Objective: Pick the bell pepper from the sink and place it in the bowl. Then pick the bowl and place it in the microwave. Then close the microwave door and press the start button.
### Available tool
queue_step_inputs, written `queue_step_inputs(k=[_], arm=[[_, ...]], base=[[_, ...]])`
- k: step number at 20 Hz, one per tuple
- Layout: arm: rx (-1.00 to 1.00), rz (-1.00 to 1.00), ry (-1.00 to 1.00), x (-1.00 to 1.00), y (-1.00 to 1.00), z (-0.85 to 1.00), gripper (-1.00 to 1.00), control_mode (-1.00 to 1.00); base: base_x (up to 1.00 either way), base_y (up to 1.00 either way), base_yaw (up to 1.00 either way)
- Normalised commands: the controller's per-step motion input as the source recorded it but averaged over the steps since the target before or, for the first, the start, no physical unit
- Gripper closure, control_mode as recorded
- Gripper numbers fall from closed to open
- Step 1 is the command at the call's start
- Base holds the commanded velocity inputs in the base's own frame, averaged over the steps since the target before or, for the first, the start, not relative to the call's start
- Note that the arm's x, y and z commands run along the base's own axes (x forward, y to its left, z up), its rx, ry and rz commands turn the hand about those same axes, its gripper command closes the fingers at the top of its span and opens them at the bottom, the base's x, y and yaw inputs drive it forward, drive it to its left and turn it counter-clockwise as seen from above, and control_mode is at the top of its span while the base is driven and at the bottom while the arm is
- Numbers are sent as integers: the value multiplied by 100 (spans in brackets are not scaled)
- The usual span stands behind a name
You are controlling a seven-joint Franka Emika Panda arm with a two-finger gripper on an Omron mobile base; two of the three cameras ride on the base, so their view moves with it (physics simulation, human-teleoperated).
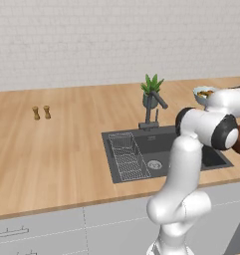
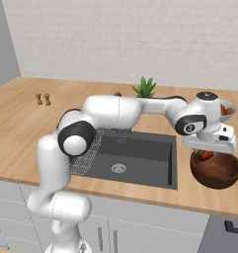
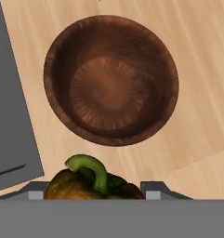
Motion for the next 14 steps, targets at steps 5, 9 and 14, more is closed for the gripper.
queue_step_inputs(k=[5,9,14], arm=[[1,-1,-1,8,0,-8,100,-100],[2,0,-1,15,0,-33,100,-100],[-1,0,-3,19,1,-38,100,-100]], base=[[0,0,0],[0,0,0],[0,0,0]])
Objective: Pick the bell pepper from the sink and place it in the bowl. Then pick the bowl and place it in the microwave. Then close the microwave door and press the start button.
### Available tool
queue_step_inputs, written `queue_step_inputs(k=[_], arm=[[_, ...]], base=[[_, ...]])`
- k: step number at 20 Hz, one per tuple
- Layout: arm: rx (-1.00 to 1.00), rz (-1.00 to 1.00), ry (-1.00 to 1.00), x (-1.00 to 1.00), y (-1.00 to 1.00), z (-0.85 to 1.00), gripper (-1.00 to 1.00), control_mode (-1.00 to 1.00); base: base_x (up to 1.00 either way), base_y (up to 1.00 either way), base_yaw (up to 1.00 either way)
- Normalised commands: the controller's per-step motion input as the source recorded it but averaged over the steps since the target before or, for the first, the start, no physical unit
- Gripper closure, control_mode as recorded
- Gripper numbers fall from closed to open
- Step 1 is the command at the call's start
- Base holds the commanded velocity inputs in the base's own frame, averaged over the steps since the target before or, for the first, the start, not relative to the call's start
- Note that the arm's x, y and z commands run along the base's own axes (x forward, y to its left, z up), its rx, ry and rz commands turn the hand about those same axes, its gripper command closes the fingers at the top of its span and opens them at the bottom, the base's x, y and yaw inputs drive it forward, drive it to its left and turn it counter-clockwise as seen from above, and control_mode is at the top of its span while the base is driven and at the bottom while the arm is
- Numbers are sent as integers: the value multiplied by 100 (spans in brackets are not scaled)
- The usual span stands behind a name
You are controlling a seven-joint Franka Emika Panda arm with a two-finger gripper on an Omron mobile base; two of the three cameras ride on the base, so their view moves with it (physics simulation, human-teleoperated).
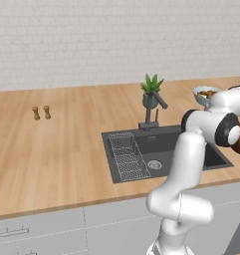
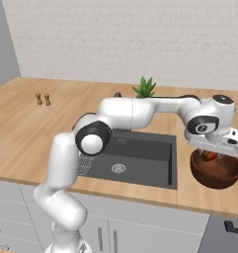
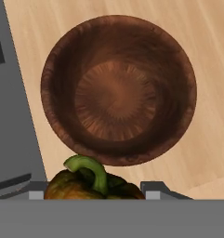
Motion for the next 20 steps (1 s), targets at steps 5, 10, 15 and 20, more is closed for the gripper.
queue_step_inputs(k=[5,10,15,20], arm=[[0,0,0,25,0,-34,100,-100],[0,0,0,16,-2,-34,100,-100],[0,0,1,7,-1,-41,100,-100],[0,0,1,2,0,-37,100,-100]], base=[[0,0,0],[0,0,0],[0,0,0],[0,0,0]])
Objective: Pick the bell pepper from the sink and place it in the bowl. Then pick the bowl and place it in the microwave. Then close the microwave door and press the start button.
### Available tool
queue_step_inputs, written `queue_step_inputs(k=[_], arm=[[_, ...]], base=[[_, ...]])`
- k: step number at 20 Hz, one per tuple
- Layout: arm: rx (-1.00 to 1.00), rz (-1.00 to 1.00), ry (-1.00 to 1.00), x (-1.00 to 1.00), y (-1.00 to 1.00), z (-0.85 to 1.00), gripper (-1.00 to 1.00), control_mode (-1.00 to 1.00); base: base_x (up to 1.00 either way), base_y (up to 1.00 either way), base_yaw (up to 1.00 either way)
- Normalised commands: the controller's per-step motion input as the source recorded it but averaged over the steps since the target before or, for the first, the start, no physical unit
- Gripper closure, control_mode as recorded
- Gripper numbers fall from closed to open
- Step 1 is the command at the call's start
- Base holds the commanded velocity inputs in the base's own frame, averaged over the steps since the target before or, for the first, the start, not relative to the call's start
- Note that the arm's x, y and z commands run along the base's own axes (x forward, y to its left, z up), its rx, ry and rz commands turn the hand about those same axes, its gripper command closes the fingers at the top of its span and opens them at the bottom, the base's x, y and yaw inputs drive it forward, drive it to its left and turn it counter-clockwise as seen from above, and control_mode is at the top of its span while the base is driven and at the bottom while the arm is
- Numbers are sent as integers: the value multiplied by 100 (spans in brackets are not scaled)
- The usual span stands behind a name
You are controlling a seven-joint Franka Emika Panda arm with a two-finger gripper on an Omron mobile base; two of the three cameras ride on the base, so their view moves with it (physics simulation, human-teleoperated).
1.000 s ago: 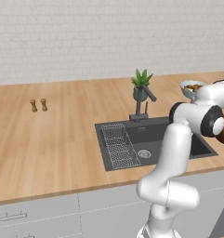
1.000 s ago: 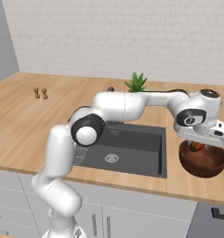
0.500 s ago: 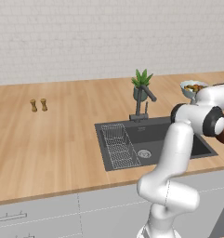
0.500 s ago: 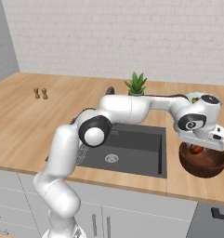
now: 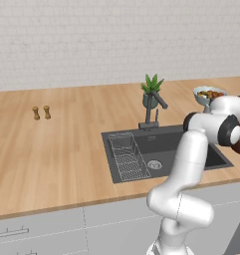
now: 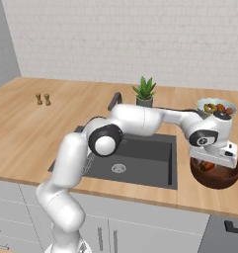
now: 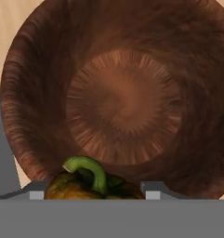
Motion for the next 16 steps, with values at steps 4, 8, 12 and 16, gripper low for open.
queue_step_inputs(k=[4,8,12,16], arm=[[0,0,2,14,0,-24,100,-100],[0,0,2,22,-1,-17,100,-100],[0,0,4,28,0,-25,-100,-100],[0,0,7,49,0,-34,-100,-100]], base=[[0,0,0],[0,0,0],[0,0,0],[0,0,0]])
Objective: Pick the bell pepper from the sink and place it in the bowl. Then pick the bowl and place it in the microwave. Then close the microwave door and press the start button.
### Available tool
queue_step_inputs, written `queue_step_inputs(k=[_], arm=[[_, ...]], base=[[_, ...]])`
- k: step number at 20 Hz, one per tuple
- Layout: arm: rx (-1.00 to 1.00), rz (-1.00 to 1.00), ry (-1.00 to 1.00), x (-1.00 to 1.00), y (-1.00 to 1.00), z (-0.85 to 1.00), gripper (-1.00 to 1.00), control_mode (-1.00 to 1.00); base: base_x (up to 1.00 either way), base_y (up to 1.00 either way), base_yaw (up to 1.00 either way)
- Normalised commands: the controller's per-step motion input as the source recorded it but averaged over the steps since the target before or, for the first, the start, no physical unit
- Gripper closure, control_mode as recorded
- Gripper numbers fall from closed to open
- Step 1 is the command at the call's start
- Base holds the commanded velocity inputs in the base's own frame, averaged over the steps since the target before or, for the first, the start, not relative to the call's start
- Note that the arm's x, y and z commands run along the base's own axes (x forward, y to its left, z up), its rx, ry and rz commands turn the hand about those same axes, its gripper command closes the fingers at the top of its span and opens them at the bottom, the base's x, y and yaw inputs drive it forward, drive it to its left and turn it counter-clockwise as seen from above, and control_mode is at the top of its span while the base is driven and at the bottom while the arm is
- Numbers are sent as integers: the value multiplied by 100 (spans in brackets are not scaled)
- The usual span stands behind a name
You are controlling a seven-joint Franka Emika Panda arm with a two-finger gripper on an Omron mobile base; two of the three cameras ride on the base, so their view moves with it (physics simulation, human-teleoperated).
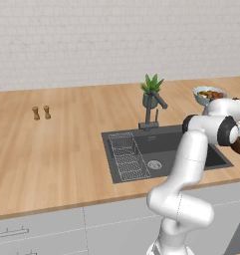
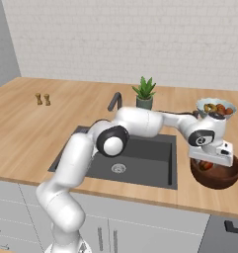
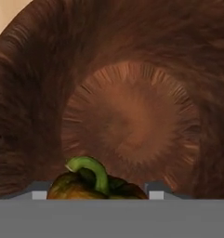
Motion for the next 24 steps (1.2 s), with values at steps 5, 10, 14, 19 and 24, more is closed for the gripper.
queue_step_inputs(k=[5,10,14,19,24], arm=[[2,5,2,23,0,-26,-100,-100],[2,3,0,2,0,-5,-100,-100],[0,0,0,-22,3,17,-100,-100],[0,0,0,-18,18,48,-100,-100],[-1,0,0,-30,55,22,-100,-100]], base=[[0,0,0],[0,0,0],[0,0,0],[0,0,0],[0,0,0]])
